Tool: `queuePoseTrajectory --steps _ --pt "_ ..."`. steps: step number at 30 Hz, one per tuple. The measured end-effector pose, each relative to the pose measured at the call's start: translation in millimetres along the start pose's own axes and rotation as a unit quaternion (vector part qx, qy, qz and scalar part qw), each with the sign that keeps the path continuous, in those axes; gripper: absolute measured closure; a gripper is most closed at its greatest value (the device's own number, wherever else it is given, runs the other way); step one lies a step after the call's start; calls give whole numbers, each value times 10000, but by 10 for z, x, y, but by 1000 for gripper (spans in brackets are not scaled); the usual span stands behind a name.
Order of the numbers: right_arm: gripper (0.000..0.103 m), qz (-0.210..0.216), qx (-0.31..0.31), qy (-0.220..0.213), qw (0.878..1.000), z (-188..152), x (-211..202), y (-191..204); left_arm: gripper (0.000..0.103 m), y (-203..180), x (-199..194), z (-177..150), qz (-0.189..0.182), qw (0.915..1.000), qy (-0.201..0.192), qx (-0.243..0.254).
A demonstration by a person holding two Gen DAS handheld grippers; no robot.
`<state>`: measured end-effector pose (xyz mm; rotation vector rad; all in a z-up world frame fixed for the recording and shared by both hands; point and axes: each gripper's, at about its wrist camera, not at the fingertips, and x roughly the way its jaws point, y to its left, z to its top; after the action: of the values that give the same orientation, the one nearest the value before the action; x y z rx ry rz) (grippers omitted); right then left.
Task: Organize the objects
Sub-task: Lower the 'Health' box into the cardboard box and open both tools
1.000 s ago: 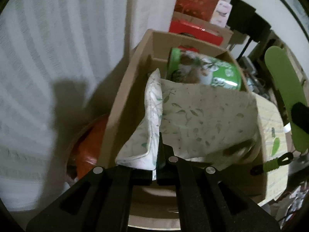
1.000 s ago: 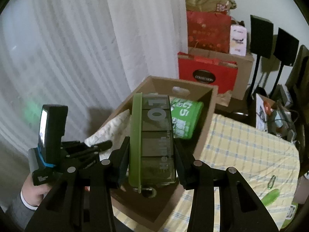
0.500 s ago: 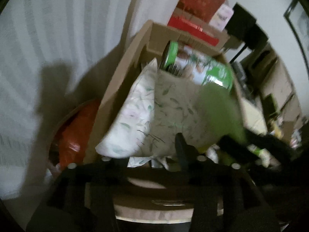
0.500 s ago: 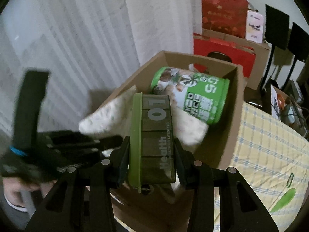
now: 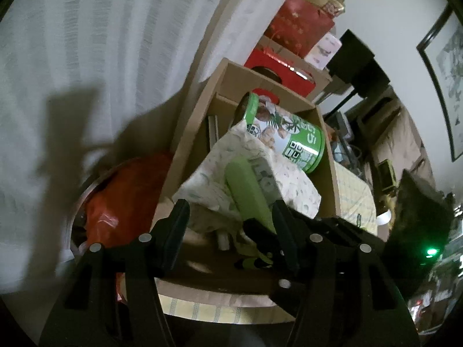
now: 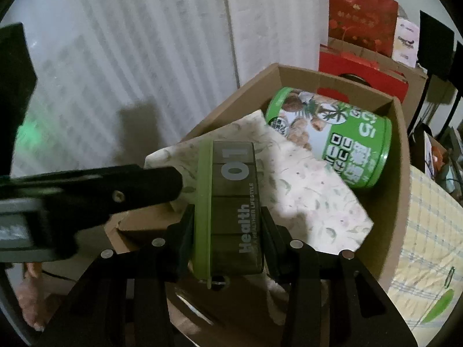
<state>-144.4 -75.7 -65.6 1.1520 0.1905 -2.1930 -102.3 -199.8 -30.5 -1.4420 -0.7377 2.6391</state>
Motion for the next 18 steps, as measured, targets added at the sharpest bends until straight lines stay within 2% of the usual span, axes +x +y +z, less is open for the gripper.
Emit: queuePoseTrajectory --steps 8,13,18 --pt "60 -138 238 164 9995 -19 184 -20 47 25 -20 -32 -29 10000 10 -45" --pt "58 -219 386 477 9979 -39 333 -88 46 18 42 -55 -31 10000 55 -54" --pt "57 -143 502 616 9967 -54 374 -153 46 9 107 -88 -20 9999 148 -41"
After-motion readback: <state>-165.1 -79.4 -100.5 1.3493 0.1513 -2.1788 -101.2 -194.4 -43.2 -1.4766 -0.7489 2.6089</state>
